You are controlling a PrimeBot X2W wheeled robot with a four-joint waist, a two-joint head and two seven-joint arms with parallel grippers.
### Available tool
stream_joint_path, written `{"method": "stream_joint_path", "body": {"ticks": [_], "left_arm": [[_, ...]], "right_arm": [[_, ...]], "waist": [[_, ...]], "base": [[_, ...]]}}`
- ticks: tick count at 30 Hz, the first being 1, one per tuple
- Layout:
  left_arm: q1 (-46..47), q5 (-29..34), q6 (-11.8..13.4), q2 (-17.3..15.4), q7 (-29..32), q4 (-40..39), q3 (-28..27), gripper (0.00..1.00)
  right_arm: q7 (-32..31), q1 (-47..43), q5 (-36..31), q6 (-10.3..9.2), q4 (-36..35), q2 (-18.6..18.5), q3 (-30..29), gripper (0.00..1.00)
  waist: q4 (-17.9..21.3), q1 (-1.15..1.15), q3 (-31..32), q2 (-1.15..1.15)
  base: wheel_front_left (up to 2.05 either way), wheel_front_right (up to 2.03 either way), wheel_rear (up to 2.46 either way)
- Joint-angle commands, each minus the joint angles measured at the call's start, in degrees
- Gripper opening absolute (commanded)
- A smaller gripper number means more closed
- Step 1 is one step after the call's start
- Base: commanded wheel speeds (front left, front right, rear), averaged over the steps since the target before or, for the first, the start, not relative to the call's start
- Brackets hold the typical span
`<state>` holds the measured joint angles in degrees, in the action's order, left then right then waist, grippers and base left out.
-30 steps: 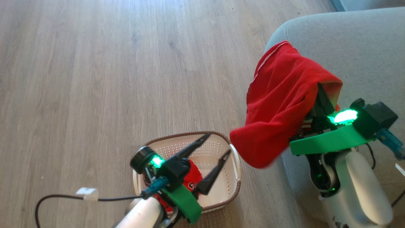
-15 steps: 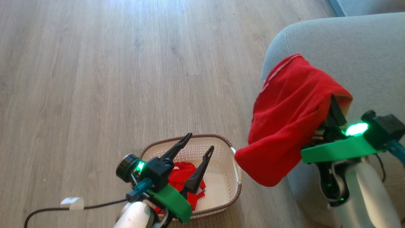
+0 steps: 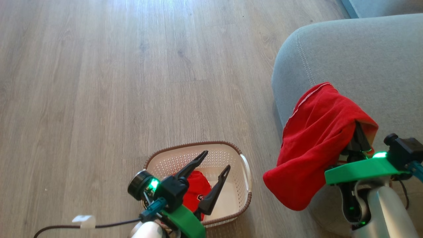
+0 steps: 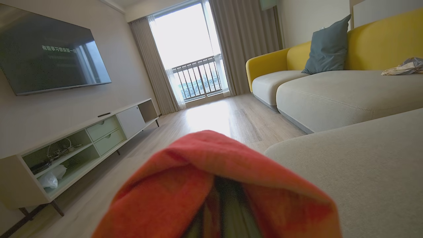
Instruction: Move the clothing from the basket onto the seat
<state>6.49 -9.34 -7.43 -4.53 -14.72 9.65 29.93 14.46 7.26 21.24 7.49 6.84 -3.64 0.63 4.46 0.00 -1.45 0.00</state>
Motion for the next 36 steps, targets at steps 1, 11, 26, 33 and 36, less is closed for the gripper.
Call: {"method": "stream_joint_path", "body": {"ticks": [1, 11, 26, 33, 36], "left_arm": [[0.7, 0.1, -0.1, -0.4, -0.3, -1.6, -1.4, 1.00], [0.2, -0.8, -0.1, -0.1, -0.3, -0.5, -0.6, 1.00], [0.1, -0.8, -0.1, 0.1, -0.3, -0.6, -1.7, 1.00], [0.7, -0.6, -0.1, 0.4, -0.3, -1.0, -1.5, 1.00], [1.1, -0.4, -0.1, 0.4, -0.3, -1.1, -1.5, 1.00]], "right_arm": [[0.5, 1.0, 0.3, 0.00, -1.7, 0.5, 1.1, 0.00], [0.5, 1.0, 0.4, 0.00, -0.4, 0.6, 1.1, 0.00], [0.5, 1.8, 0.5, 0.00, -1.2, 0.7, 1.5, 0.00], [0.5, 2.7, 0.2, 0.00, -2.5, 0.6, 1.1, 0.00], [0.5, 3.2, 0.1, 0.00, -3.2, 0.5, 0.8, 0.00]], "waist": [[0.0, 0.00, 0.0, 0.00], [0.1, 0.00, 0.1, 0.00], [1.8, 0.00, -0.3, 0.00], [6.0, 0.00, -1.4, 0.00], [8.5, 0.00, -2.0, 0.00]], "base": [[0.00, 0.00, 0.00], [0.00, 0.00, 0.00], [0.00, 0.00, 0.00], [0.00, 0.00, 0.00], [0.00, 0.00, 0.00]]}}
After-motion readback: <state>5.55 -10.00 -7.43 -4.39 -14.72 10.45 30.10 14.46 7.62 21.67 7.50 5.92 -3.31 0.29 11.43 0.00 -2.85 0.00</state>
